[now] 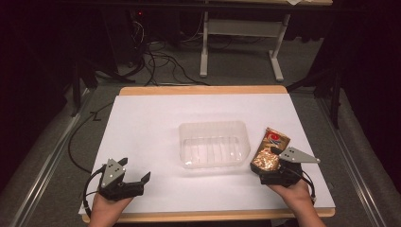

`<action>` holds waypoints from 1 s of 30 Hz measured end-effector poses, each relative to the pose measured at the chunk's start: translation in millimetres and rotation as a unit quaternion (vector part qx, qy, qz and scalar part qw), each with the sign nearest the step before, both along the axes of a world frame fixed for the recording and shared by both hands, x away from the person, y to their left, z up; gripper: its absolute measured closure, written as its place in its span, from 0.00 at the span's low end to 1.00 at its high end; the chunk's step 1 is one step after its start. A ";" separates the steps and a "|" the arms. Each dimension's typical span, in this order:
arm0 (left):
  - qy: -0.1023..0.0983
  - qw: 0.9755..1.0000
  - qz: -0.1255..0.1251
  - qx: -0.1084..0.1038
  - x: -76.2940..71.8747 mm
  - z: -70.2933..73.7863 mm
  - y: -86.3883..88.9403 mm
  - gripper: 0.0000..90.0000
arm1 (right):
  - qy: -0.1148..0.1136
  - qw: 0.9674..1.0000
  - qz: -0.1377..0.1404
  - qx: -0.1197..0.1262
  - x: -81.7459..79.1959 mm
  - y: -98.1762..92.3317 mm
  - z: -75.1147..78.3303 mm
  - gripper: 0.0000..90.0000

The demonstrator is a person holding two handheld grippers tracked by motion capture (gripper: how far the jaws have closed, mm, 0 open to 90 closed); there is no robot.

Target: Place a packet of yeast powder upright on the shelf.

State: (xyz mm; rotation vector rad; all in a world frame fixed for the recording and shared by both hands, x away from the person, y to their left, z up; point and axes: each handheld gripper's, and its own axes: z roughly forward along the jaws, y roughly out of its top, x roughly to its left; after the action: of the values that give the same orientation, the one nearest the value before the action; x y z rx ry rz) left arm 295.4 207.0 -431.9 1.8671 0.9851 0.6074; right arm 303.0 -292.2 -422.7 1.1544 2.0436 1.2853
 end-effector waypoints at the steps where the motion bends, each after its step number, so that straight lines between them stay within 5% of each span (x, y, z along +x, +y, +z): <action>1: 0.000 1.000 0.001 0.001 0.3 0.0 -0.3 0.07 | -0.001 1.000 0.002 0.001 0.2 -0.7 -0.3 0.00; 17: 0.001 1.000 0.010 -0.001 1.0 1.6 0.4 0.05 | 0.015 1.000 -0.016 0.006 6.2 -21.0 0.1 0.01; 30: 0.002 1.000 0.004 0.003 2.9 -0.1 -0.3 0.06 | 0.029 0.998 -0.054 0.024 19.5 -52.8 -0.4 0.19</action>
State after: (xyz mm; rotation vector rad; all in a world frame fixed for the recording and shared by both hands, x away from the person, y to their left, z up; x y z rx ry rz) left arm 298.4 206.7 -432.0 1.8720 0.9940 0.6121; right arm 322.4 -345.0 -423.1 1.3198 1.9708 1.2678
